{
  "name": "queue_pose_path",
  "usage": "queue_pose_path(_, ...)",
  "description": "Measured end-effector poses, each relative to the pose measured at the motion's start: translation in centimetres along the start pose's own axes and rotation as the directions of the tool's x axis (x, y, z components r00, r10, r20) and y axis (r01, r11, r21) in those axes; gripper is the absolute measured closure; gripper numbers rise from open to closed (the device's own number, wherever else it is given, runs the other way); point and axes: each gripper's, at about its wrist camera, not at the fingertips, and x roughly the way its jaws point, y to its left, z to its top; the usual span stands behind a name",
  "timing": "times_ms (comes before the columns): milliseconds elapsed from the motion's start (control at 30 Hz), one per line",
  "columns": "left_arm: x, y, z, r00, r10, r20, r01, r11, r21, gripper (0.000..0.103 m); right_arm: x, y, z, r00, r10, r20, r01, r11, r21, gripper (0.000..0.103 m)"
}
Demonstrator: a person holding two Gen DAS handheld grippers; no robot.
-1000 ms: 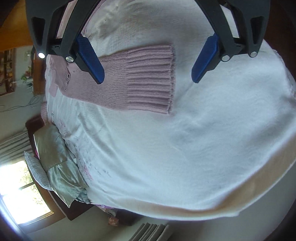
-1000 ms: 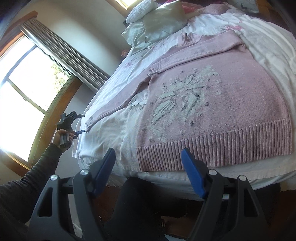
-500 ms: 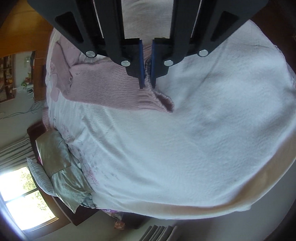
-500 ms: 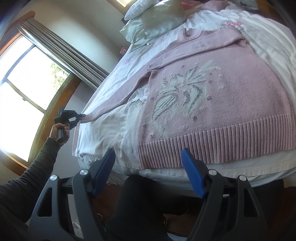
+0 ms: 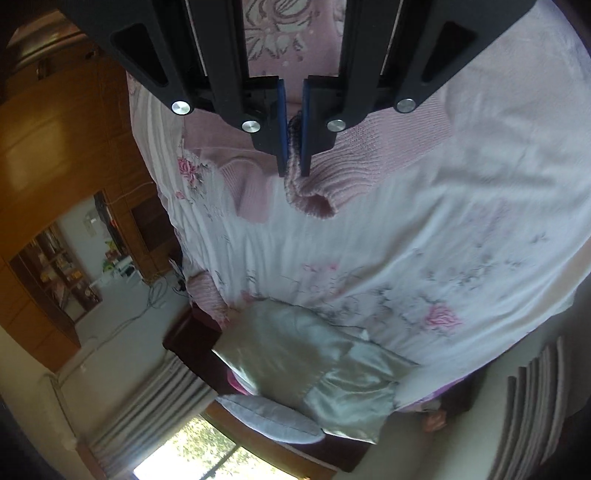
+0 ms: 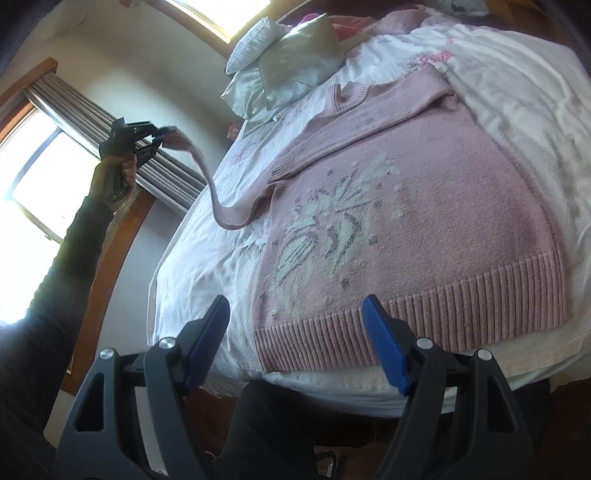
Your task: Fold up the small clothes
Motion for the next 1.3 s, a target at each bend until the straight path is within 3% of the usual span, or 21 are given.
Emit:
queue_pose_path(200, 14.7, -8.2, -3.1, 0.983, -0.006, -0.182, 0.022, 0.996, 0.088, 0.097, -0.5, -3.8, 1.1, 1.000, -0.026, 0.001, 0.026, 0.998, 0.056, 0.029)
queue_pose_path(400, 26.3, -11.0, -9.1, 0.946, 0.038, -0.322, 0.006, 0.991, 0.136, 0.096, -1.2, -6.8, 2.7, 0.997, -0.072, 0.007, 0.071, 0.996, 0.057, 0.027)
queue_pose_path(467, 27.9, -11.0, -10.6, 0.935, 0.022, -0.355, 0.026, 0.991, 0.130, 0.085, -0.7, -7.7, 3.9, 0.998, -0.057, -0.016, 0.058, 0.996, 0.061, 0.024)
queue_pose_path(500, 27.8, -10.8, -11.0, 0.936, 0.004, -0.353, 0.042, 0.991, 0.124, 0.080, -0.5, -8.0, 4.7, 0.999, -0.043, -0.024, 0.045, 0.997, 0.063, 0.023)
queue_pose_path(567, 26.2, -10.0, -10.9, 0.948, -0.022, -0.317, 0.059, 0.992, 0.108, 0.051, 0.3, -8.7, 7.3, 0.999, -0.002, -0.044, 0.004, 0.998, 0.059, 0.021)
queue_pose_path(633, 23.6, -8.8, -10.4, 0.964, -0.030, -0.266, 0.056, 0.994, 0.094, 0.030, 1.4, -9.4, 10.8, 0.998, 0.046, -0.053, -0.043, 0.997, 0.065, 0.021)
queue_pose_path(833, 16.2, -6.3, -10.4, 0.970, -0.144, -0.196, 0.169, 0.978, 0.119, 0.013, 10.5, -11.0, 22.7, 0.965, 0.223, -0.139, -0.201, 0.968, 0.153, 0.020)
queue_pose_path(933, 14.4, -4.3, -11.4, 0.956, -0.244, -0.164, 0.246, 0.969, -0.011, 0.013, 17.0, -12.5, 27.3, 0.948, 0.250, -0.197, -0.204, 0.952, 0.230, 0.025)
queue_pose_path(1000, 12.8, -2.7, -13.9, 0.939, -0.317, -0.136, 0.308, 0.948, -0.078, 0.013, 20.7, -14.0, 29.6, 0.942, 0.246, -0.230, -0.177, 0.942, 0.284, 0.027)
queue_pose_path(1033, 12.0, -1.8, -15.8, 0.931, -0.342, -0.128, 0.332, 0.938, -0.095, 0.013, 22.2, -14.8, 30.4, 0.938, 0.251, -0.238, -0.170, 0.934, 0.316, 0.036)
queue_pose_path(1133, 9.8, 0.9, -22.3, 0.917, -0.376, -0.131, 0.357, 0.922, -0.150, 0.013, 26.0, -15.6, 32.2, 0.924, 0.259, -0.281, -0.159, 0.929, 0.333, 0.044)
queue_pose_path(1200, 7.8, 2.8, -26.5, 0.914, -0.388, -0.123, 0.362, 0.913, -0.189, 0.013, 28.1, -15.1, 32.7, 0.916, 0.230, -0.328, -0.133, 0.947, 0.291, 0.045)
queue_pose_path(1300, 4.8, 5.3, -31.4, 0.927, -0.362, -0.102, 0.332, 0.915, -0.231, 0.012, 30.4, -14.0, 32.9, 0.916, 0.160, -0.368, -0.081, 0.972, 0.220, 0.046)
